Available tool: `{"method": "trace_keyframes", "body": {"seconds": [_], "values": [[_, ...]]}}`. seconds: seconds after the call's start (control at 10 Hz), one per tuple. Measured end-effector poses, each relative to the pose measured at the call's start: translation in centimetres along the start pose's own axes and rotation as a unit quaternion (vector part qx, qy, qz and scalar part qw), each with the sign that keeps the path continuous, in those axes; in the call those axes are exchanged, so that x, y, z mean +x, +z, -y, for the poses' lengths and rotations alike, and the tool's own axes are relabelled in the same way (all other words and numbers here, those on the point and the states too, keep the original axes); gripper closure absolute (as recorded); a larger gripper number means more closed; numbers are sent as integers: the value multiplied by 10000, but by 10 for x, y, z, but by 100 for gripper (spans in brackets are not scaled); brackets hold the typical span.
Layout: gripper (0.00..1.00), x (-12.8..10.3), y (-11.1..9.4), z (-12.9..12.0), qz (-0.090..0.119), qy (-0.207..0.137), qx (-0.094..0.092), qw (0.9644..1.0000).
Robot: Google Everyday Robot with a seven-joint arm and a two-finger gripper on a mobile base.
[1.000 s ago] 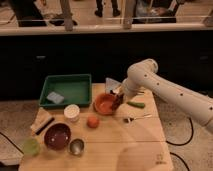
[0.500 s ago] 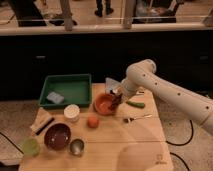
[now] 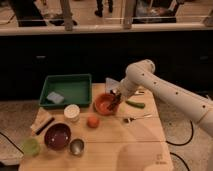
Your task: Place grapes in red bowl
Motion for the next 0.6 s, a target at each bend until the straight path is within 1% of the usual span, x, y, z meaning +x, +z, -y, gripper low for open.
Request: {"method": "trace_keyframes", "body": {"seconds": [0.6], "values": [[100,0,9,7,151,-93,-19,9998]]}}
